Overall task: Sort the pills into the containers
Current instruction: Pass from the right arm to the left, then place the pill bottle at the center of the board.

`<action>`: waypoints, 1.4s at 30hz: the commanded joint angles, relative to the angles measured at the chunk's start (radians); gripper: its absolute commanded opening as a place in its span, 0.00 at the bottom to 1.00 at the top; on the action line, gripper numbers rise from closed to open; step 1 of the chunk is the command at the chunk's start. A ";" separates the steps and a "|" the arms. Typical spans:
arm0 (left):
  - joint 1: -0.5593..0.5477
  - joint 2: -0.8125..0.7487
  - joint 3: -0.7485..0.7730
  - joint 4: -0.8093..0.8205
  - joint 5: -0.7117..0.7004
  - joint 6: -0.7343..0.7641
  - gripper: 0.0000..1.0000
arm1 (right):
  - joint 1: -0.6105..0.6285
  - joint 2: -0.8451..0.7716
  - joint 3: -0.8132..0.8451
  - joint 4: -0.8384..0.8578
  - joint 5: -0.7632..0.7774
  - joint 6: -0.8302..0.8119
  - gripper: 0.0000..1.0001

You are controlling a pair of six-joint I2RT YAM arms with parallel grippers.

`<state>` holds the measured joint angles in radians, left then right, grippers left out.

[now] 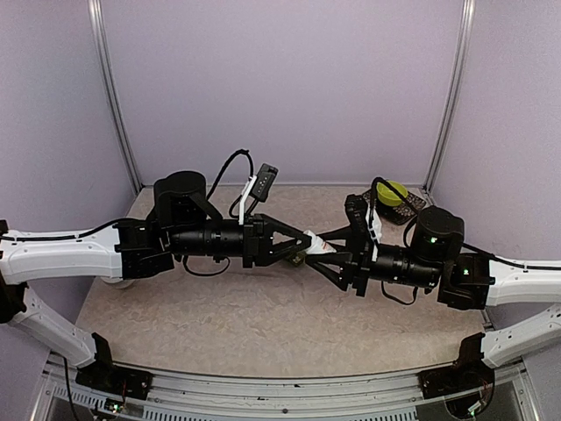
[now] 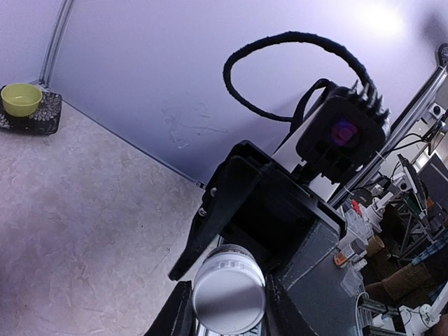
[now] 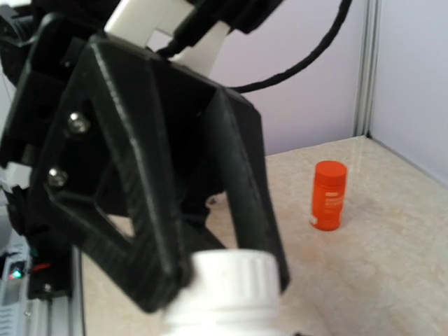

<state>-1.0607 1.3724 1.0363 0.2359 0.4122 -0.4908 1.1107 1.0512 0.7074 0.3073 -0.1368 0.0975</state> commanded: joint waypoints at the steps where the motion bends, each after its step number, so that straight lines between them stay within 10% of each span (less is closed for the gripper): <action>1: 0.008 -0.028 -0.019 0.030 -0.016 0.009 0.14 | 0.006 -0.005 0.011 0.011 0.038 0.013 0.55; 9: 0.026 -0.045 -0.015 -0.042 -0.089 0.003 0.12 | 0.006 -0.004 0.010 0.006 0.086 -0.010 0.99; 21: 0.140 0.010 0.077 -0.460 -0.494 0.119 0.12 | 0.002 -0.075 0.003 -0.126 0.235 -0.070 1.00; 42: 0.439 0.469 0.330 -0.546 -0.668 0.323 0.10 | -0.002 -0.103 -0.052 -0.148 0.305 -0.021 1.00</action>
<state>-0.6777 1.7939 1.3025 -0.3271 -0.2474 -0.2050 1.1107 0.9691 0.6788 0.1589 0.1547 0.0544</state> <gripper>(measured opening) 0.290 0.996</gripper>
